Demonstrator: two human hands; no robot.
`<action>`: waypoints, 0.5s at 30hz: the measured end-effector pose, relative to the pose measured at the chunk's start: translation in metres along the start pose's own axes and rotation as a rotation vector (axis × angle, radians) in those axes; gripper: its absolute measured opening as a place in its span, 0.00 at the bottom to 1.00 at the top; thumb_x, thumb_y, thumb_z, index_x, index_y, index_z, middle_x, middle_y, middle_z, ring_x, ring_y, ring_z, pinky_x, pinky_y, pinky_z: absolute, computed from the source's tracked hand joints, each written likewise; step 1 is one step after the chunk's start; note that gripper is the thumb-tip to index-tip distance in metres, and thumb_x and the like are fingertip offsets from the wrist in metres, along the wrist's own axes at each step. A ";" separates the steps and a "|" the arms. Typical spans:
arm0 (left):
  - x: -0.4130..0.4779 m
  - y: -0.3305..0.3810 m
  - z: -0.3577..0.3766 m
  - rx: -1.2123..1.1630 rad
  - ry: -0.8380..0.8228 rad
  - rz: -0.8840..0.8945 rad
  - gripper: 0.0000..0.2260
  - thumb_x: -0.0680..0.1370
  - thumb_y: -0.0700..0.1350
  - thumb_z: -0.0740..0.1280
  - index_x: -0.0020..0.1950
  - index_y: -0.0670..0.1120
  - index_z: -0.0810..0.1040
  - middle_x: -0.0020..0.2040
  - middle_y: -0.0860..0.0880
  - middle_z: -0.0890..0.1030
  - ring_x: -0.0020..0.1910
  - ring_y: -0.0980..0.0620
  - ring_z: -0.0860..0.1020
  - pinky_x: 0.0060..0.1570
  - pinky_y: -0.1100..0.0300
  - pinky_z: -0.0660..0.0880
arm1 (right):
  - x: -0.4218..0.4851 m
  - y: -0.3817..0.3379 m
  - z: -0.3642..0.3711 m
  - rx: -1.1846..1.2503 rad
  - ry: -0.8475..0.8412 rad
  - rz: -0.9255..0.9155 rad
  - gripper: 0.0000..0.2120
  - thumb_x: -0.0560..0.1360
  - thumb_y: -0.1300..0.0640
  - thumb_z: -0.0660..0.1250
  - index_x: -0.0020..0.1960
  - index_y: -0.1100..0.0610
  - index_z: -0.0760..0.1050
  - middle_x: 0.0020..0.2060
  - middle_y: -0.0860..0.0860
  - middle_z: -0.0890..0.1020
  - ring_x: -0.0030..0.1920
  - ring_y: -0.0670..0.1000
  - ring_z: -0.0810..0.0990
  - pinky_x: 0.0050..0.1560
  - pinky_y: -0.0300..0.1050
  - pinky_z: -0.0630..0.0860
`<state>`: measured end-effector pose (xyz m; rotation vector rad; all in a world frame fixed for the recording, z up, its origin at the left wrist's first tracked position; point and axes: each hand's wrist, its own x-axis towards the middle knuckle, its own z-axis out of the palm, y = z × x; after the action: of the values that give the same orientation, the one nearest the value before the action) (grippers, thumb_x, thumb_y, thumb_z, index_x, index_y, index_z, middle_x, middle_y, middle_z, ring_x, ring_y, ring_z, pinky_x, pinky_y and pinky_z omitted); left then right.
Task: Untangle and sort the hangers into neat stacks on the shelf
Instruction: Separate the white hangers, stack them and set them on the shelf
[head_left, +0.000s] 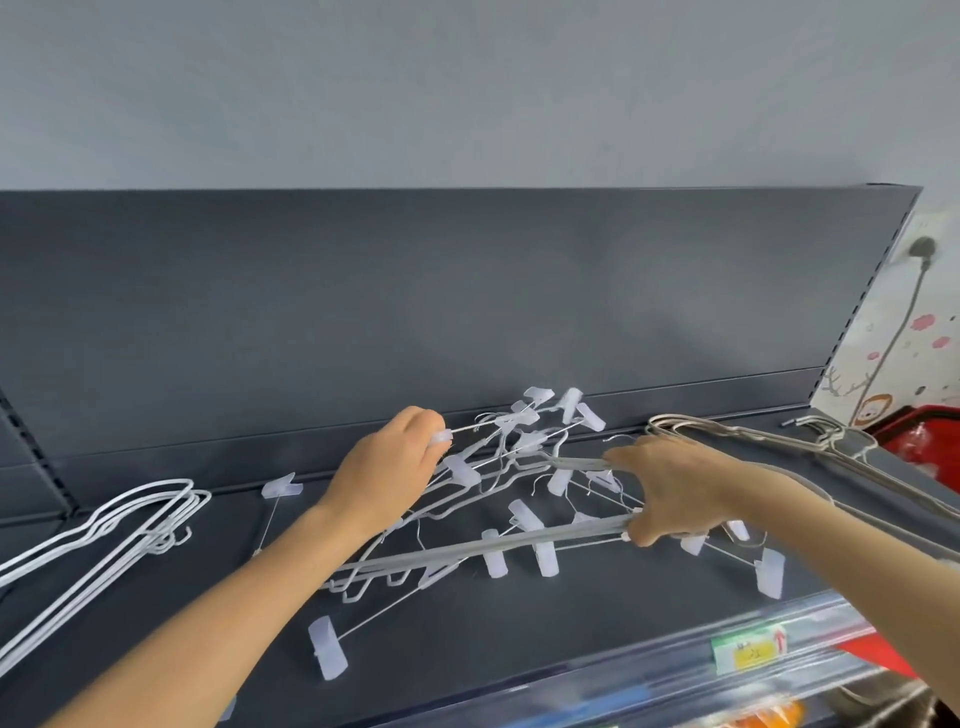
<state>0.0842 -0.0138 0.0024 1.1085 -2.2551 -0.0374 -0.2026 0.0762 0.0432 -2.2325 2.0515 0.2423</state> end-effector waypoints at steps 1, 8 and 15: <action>0.000 -0.002 0.002 0.075 0.042 0.046 0.16 0.80 0.50 0.51 0.45 0.42 0.73 0.42 0.49 0.76 0.30 0.43 0.74 0.28 0.51 0.74 | -0.001 0.000 -0.002 0.009 -0.010 0.008 0.27 0.56 0.44 0.68 0.53 0.52 0.71 0.38 0.51 0.77 0.41 0.51 0.76 0.35 0.43 0.70; -0.002 -0.010 0.008 0.164 0.171 0.156 0.15 0.77 0.47 0.53 0.38 0.42 0.72 0.35 0.48 0.74 0.22 0.49 0.62 0.18 0.60 0.62 | -0.005 -0.002 -0.012 0.006 -0.044 0.032 0.26 0.58 0.47 0.68 0.54 0.55 0.71 0.27 0.48 0.75 0.33 0.50 0.76 0.35 0.48 0.72; -0.002 -0.020 -0.001 -0.072 0.280 0.072 0.15 0.78 0.51 0.54 0.45 0.41 0.72 0.43 0.47 0.76 0.32 0.41 0.74 0.29 0.53 0.74 | -0.008 0.004 0.001 0.186 -0.145 0.121 0.26 0.56 0.46 0.69 0.52 0.51 0.70 0.31 0.52 0.79 0.28 0.49 0.74 0.31 0.45 0.70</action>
<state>0.0997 -0.0253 -0.0038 0.9315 -2.0246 0.0622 -0.2070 0.0841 0.0443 -1.9286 2.0424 0.2067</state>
